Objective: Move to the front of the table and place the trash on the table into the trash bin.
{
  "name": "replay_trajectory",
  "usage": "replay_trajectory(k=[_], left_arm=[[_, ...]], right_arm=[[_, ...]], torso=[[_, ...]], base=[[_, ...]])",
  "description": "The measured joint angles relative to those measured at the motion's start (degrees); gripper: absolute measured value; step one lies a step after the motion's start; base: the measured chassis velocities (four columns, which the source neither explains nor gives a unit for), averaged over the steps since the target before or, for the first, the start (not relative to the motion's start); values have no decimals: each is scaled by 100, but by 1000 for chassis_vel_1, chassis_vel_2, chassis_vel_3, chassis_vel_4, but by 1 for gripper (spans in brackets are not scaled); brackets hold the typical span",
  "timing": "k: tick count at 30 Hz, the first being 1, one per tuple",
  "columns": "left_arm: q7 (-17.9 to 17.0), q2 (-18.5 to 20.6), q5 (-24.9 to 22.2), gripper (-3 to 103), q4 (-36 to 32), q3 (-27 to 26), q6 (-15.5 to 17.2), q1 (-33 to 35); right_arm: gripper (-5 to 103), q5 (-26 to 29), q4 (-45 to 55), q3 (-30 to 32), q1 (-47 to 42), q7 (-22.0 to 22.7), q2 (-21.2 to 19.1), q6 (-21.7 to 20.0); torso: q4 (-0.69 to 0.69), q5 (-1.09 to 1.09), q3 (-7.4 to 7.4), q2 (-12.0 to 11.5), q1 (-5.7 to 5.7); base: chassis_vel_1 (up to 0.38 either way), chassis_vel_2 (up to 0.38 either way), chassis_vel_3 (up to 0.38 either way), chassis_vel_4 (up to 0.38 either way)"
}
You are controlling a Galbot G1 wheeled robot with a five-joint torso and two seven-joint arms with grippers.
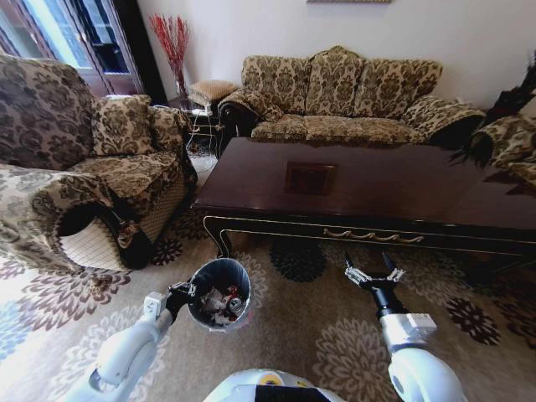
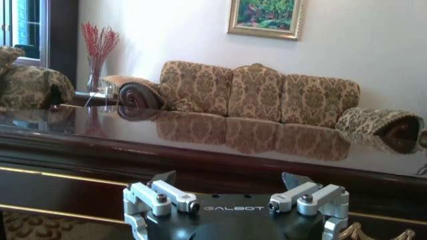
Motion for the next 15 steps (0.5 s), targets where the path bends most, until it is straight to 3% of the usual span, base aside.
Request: replay_trajectory(k=[15], left_arm=[[75, 66, -28, 2, 298, 50, 16, -173]], right_arm=[[100, -64, -129, -6, 43, -9, 73, 38]], torso=[[0, 0, -249, -351, -101]], base=[[0, 0, 0, 0]])
